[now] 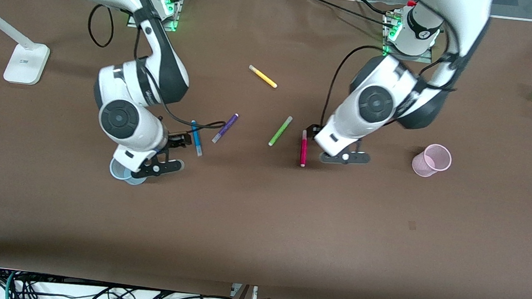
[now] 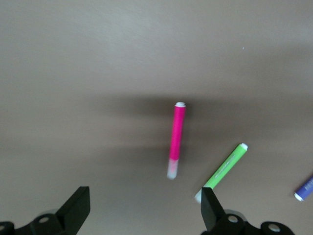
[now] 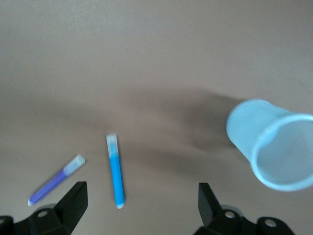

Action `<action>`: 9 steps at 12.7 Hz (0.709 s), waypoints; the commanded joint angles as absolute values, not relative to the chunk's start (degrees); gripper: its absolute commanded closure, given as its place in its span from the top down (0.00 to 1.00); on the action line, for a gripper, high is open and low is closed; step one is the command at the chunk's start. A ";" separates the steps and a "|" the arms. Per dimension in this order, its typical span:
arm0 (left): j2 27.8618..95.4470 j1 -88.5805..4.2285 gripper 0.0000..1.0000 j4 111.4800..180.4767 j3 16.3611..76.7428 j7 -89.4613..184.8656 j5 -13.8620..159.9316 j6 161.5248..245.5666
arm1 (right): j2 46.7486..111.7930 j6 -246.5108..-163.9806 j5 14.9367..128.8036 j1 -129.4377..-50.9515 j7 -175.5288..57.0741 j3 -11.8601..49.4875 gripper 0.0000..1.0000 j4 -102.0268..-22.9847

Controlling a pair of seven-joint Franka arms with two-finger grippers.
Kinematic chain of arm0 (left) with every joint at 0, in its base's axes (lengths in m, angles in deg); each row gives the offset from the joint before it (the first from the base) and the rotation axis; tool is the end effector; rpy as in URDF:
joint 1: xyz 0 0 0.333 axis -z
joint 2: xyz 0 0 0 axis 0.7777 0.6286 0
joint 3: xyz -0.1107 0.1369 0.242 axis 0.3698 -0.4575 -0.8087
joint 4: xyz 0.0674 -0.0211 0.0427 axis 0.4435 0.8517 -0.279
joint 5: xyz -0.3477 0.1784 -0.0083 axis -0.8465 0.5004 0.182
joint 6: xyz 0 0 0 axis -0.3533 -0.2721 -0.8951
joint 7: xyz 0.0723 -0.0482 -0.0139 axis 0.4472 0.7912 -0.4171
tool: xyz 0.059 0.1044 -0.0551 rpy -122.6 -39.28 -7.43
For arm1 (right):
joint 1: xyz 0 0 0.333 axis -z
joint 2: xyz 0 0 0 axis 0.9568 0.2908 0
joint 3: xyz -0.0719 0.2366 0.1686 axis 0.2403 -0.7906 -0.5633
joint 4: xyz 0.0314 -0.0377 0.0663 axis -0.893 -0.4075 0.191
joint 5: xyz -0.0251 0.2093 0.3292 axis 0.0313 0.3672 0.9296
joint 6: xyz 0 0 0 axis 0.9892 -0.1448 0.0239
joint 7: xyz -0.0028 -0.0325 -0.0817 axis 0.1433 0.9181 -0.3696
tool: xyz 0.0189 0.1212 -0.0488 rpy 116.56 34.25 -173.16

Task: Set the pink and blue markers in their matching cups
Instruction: 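Reach the right gripper to the blue marker while the left gripper reaches the pink marker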

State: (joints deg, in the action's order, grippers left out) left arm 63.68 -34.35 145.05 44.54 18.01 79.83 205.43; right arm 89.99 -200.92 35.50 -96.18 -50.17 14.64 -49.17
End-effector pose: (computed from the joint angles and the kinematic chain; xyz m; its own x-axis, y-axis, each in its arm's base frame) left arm 0.5420 -0.3407 0.2696 0.9778 0.0923 -0.1879 0.1055 -0.9925 0.0616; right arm 0.6272 0.2540 0.2726 0.9422 0.2998 -0.1499 0.3053 -0.9522 0.0145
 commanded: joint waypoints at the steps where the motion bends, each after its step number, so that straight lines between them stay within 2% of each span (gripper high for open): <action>1: 69.15 -33.39 1.00 143.74 44.31 16.62 82.72 209.67 | 94.02 -205.18 35.99 -97.00 -49.98 14.77 1.00 -48.30; 4: 74.60 -32.33 1.00 143.82 44.31 16.10 84.92 215.65 | 96.32 -211.86 35.99 -98.32 -50.06 14.77 1.00 -51.54; 7: 76.81 -30.84 1.00 143.82 44.13 15.14 87.73 218.30 | 97.20 -218.01 35.99 -99.29 -50.06 14.77 1.00 -55.67; 9: 78.56 -29.70 1.00 143.82 44.13 12.16 90.19 220.49 | 97.20 -218.91 35.99 -99.55 -50.06 14.77 1.00 -57.26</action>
